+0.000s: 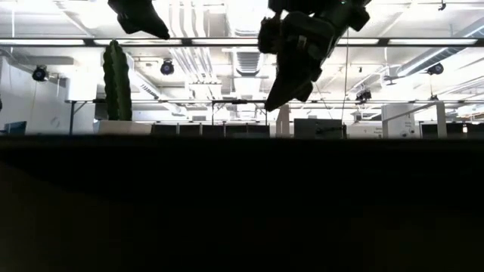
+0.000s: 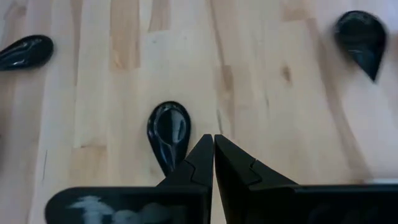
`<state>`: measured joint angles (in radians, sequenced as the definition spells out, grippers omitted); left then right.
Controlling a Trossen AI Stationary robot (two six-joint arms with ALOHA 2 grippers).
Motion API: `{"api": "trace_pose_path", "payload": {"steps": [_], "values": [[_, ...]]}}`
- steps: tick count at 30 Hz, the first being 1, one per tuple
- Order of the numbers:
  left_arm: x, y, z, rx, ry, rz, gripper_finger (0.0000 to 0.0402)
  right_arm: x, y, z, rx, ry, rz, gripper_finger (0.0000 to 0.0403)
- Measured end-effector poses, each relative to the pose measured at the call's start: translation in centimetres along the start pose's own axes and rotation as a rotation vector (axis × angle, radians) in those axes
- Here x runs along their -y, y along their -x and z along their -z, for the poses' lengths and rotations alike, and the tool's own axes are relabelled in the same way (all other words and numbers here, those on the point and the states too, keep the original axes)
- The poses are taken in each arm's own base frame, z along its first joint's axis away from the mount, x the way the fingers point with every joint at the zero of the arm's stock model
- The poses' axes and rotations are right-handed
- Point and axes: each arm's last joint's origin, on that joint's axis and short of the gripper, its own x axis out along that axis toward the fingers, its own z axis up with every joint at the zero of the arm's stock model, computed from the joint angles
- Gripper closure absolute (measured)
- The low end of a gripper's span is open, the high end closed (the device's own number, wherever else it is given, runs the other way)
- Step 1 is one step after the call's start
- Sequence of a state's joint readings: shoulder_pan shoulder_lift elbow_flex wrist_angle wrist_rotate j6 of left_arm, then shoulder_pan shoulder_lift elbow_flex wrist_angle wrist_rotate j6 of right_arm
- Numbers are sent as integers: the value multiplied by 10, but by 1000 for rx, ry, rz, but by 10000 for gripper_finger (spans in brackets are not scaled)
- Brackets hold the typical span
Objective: Pick & Place Mini shaped plates
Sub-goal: Stack the black drop shaped plate on top of the other black drop shaped plate on the shelf
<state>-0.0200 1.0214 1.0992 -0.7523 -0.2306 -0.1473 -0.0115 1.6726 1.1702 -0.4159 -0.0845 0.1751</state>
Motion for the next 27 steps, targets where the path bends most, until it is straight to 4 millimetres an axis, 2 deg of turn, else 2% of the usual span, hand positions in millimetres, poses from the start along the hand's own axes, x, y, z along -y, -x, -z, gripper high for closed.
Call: {"api": "trace_pose_path", "payload": {"steps": [3,8,15,27], "values": [[0,0,1,-4,-18,0,319,-3,-10,-5,-14,5,-8,390],[0,-1,2,-9,-44,0,319,-2,-29,-3,-103,-7,-14,390],[1,-1,2,-12,-48,4,319,-6,-43,-4,-155,-31,-13,390],[1,-1,2,-13,-76,6,319,-16,-45,-5,-174,-19,-72,390]]}}
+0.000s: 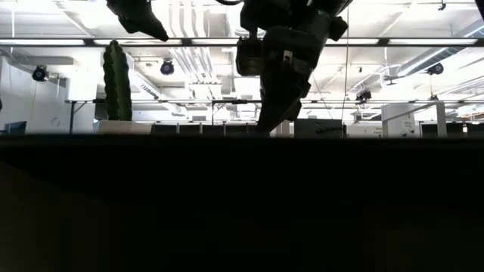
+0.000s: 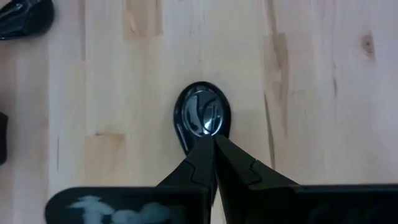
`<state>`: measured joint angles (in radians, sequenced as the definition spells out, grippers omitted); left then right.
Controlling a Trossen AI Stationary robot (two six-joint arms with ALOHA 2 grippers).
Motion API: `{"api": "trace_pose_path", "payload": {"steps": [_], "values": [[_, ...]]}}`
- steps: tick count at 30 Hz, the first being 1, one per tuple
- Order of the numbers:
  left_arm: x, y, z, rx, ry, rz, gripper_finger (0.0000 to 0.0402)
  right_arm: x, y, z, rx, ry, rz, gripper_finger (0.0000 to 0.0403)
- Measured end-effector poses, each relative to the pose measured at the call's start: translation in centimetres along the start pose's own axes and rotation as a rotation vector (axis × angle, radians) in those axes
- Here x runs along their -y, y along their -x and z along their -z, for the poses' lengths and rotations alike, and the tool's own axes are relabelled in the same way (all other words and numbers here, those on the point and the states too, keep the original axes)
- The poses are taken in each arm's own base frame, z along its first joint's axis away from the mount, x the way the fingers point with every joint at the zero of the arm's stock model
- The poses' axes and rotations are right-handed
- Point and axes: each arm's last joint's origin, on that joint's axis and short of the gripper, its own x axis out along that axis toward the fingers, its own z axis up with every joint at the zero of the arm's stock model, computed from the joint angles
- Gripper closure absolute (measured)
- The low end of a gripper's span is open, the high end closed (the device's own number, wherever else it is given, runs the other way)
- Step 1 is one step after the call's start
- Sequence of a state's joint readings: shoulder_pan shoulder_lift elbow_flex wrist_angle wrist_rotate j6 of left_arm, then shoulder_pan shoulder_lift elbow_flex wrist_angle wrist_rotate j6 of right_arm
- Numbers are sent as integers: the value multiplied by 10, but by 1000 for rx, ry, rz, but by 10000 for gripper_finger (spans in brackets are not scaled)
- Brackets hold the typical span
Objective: Pick & Place Mini shaped plates
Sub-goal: Stack the black drop shaped plate on top of the other black drop shaped plate on the shelf
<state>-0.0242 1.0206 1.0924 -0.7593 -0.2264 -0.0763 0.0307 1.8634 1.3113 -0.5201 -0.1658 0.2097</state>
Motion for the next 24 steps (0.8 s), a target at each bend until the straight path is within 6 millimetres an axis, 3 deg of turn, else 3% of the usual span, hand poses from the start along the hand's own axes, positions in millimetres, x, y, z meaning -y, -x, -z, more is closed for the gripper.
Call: {"api": "trace_pose_path", "payload": {"steps": [7,13,18,24], "values": [[0,0,0,0,-1,0,319,-1,0,0,1,64,6,384],[0,0,0,0,-2,5,319,1,-7,1,-5,59,11,335],[1,0,0,0,-5,10,319,4,-28,1,-4,38,11,303],[2,0,0,0,-8,12,319,11,-55,0,-47,49,18,296]]}}
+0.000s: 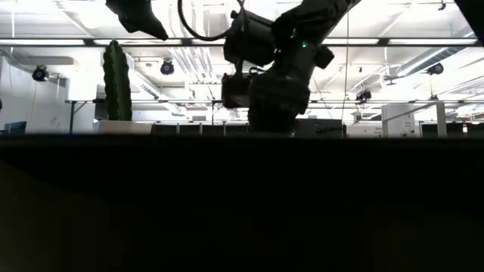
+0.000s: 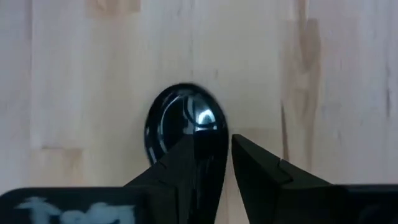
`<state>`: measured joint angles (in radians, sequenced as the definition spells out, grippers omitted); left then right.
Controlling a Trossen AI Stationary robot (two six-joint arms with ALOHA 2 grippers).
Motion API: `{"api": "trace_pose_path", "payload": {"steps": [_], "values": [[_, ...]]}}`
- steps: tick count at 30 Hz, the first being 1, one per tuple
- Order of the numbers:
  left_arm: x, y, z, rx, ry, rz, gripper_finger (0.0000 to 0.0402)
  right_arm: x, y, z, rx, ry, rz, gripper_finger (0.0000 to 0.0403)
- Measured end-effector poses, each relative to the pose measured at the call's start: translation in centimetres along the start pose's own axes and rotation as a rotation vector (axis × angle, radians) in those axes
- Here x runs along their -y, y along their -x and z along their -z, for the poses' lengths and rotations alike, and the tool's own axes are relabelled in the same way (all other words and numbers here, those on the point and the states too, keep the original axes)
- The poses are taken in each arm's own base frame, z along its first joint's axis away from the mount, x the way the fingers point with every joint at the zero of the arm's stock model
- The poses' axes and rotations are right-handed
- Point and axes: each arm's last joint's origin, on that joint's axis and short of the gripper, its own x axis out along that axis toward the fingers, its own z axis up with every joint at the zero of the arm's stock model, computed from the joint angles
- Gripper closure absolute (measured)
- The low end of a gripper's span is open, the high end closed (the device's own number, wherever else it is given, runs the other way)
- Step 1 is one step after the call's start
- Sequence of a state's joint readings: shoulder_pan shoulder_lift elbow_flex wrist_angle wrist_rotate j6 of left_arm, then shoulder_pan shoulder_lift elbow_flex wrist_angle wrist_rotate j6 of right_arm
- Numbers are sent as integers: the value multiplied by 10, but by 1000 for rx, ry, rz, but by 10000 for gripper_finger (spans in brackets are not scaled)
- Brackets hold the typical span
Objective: Pick & Place Mini shaped plates
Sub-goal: Stack the black drop shaped plate on top of the other black drop shaped plate on the shelf
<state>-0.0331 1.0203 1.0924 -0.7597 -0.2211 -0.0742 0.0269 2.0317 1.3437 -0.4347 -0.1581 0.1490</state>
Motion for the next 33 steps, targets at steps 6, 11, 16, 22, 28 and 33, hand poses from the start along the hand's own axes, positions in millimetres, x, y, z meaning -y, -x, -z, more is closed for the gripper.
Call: {"api": "trace_pose_path", "payload": {"steps": [6,11,16,22,28,33], "values": [[1,0,0,-2,-1,21,319,3,-9,-2,-14,-6,5,307],[1,0,0,-2,-4,24,319,3,-8,0,-17,-5,4,319],[1,0,0,-2,-16,24,319,3,-9,0,-22,-11,5,353],[1,0,0,-2,-22,24,319,2,-2,0,-18,-52,5,393],[1,0,0,-2,-35,24,319,-4,29,-2,-9,-154,5,394],[1,0,0,-2,-53,24,319,-16,74,-2,44,-284,45,395]]}}
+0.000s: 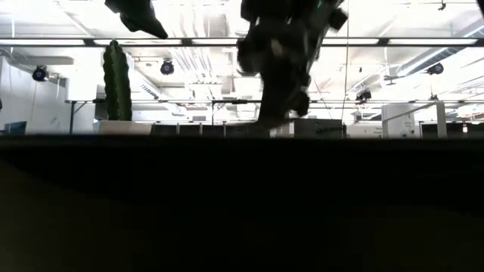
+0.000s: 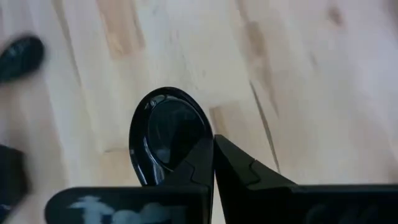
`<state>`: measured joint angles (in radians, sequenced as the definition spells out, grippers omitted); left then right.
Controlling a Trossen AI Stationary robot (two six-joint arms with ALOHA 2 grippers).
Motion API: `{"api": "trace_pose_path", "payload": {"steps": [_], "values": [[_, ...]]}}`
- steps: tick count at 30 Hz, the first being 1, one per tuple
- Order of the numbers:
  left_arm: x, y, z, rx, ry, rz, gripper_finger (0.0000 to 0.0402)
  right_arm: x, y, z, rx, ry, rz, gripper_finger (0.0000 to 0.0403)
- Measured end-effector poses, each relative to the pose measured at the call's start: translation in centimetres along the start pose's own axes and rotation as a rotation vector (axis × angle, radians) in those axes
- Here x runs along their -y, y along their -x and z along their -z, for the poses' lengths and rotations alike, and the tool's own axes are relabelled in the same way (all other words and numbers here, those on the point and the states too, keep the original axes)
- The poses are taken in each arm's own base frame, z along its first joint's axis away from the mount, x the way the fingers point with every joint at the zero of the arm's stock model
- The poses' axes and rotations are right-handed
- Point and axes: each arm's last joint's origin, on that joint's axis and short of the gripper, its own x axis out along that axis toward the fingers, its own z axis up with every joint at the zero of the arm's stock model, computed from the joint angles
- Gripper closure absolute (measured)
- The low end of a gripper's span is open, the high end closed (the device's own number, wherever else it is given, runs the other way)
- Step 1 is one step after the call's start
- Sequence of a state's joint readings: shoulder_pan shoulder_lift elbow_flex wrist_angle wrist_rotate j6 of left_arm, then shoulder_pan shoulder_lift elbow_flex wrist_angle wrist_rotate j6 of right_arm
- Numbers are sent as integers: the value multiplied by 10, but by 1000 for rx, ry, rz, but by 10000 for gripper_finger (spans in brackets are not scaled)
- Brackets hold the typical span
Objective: Pick & Place Mini shaped plates
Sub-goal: Stack the black drop shaped plate on top of the other black drop shaped plate on the shelf
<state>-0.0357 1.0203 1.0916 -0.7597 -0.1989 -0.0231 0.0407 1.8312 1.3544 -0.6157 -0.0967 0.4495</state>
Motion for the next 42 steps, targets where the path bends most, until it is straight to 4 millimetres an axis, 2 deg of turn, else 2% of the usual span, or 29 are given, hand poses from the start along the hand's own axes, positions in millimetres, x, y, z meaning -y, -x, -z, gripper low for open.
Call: {"api": "trace_pose_path", "payload": {"steps": [5,9,14,19,25,35,38,42], "values": [[0,0,0,0,-6,0,319,-4,52,12,70,-204,130,395],[0,1,0,5,-20,-1,319,2,90,25,134,-387,252,395],[0,1,-1,9,-22,-1,319,18,124,41,239,-623,444,395],[0,1,-1,12,-22,-1,319,41,145,50,371,-875,632,395],[0,1,-3,36,-17,-1,319,77,150,50,387,-1077,728,395],[0,1,-5,55,-27,-1,319,151,153,42,310,-1227,828,394],[0,1,-5,55,-28,-1,319,171,149,36,301,-1236,809,394],[0,1,-5,55,-28,-1,319,198,134,29,268,-1251,784,394]]}}
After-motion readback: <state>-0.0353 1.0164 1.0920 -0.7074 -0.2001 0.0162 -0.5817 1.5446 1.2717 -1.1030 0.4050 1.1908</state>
